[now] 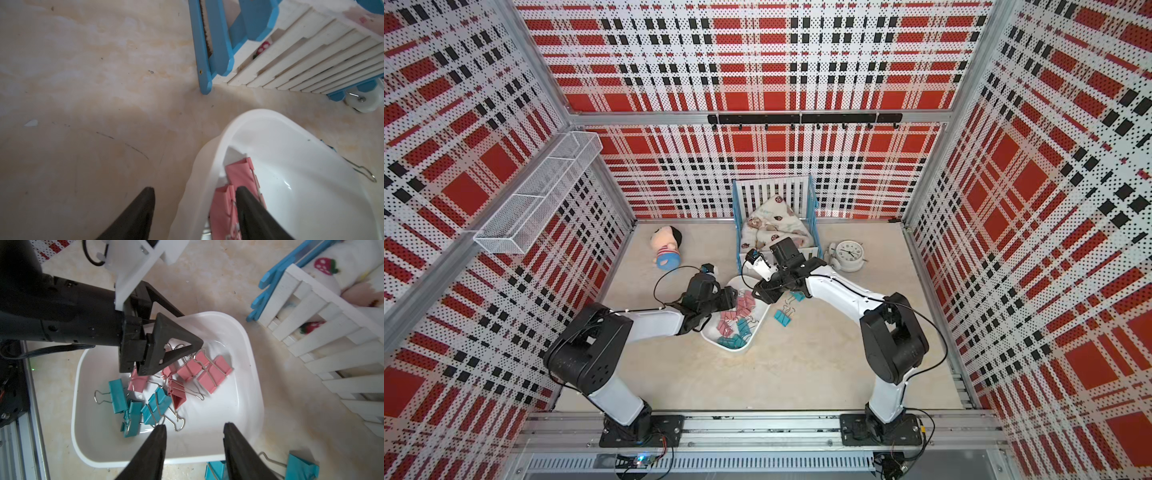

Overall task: Take out the binder clips from the storage box
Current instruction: Pick up the binder clip from the storage box.

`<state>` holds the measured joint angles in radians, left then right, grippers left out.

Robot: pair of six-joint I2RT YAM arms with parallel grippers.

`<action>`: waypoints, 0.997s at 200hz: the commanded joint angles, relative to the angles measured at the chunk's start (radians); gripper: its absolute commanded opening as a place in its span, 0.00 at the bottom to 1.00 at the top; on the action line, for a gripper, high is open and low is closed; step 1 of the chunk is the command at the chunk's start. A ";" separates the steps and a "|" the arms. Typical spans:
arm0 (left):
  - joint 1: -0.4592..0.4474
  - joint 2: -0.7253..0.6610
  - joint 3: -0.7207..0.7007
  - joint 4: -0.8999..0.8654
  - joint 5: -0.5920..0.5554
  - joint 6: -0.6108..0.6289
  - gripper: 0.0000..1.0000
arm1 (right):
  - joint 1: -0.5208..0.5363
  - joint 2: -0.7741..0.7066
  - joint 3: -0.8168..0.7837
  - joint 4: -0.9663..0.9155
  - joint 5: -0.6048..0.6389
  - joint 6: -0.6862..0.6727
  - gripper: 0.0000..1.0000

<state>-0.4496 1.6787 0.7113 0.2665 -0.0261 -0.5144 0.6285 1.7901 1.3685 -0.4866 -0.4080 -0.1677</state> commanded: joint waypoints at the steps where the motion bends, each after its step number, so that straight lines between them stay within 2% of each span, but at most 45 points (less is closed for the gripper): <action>1: 0.007 -0.010 -0.003 -0.013 0.006 0.008 0.68 | 0.021 0.042 0.023 -0.040 -0.058 -0.019 0.49; 70: 0.012 -0.010 -0.003 -0.016 0.002 0.007 0.68 | 0.062 0.140 0.042 -0.085 -0.089 -0.026 0.45; 139: 0.013 -0.006 -0.006 -0.015 0.002 0.005 0.68 | 0.066 0.174 0.041 -0.100 -0.089 -0.030 0.41; 199: 0.013 -0.010 -0.016 -0.009 0.002 -0.002 0.68 | 0.068 0.196 0.050 -0.108 -0.102 -0.038 0.33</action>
<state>-0.4435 1.6787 0.7113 0.2642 -0.0265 -0.5152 0.6876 1.9640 1.3998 -0.5770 -0.4931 -0.1947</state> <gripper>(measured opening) 0.681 0.345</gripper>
